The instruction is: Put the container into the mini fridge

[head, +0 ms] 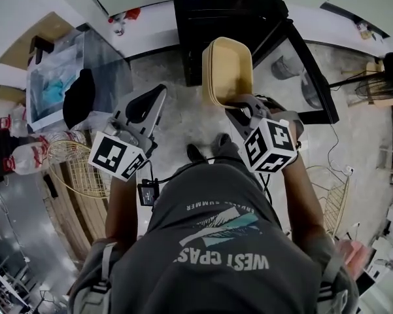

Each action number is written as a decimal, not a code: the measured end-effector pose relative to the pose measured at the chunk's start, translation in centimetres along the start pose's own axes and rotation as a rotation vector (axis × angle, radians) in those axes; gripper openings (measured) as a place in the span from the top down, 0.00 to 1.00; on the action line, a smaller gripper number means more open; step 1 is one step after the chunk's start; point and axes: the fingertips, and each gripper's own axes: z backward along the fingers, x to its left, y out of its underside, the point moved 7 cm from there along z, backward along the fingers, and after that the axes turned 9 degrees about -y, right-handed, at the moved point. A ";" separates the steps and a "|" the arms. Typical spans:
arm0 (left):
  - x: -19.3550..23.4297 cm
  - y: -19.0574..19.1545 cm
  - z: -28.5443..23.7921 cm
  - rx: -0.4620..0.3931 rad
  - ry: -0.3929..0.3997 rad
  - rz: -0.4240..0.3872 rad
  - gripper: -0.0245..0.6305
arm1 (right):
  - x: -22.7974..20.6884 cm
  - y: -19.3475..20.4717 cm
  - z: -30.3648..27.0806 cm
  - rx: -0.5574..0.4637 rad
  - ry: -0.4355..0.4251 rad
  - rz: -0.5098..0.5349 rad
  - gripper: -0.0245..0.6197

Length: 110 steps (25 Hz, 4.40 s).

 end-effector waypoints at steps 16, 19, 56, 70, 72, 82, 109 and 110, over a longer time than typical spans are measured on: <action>1.9 1.5 -2.1 0.013 -0.007 0.032 0.94 | -3.3 2.5 -4.3 0.051 -0.018 -0.034 0.89; 2.3 1.9 -2.6 0.025 -0.021 0.031 0.94 | -4.2 3.4 -5.6 0.055 -0.028 -0.037 0.89; 6.2 8.7 -7.3 0.198 -0.177 0.144 0.94 | -16.9 14.2 -23.8 0.150 -0.128 -0.132 0.89; 7.7 11.0 -8.7 0.238 -0.220 0.182 0.94 | -19.8 16.4 -30.1 0.197 -0.115 -0.115 0.89; 7.9 11.2 -9.0 0.242 -0.225 0.187 0.94 | -20.3 16.7 -30.8 0.205 -0.109 -0.112 0.89; 8.3 12.4 -10.0 0.261 -0.248 0.212 0.94 | -22.2 18.2 -33.4 0.224 -0.076 -0.098 0.86; 9.0 13.9 -12.1 0.284 -0.286 0.218 0.94 | -28.1 21.7 -37.7 0.278 0.045 -0.008 0.81; 9.1 13.9 -12.0 0.290 -0.293 0.219 0.94 | -28.3 21.8 -37.9 0.281 0.044 -0.016 0.81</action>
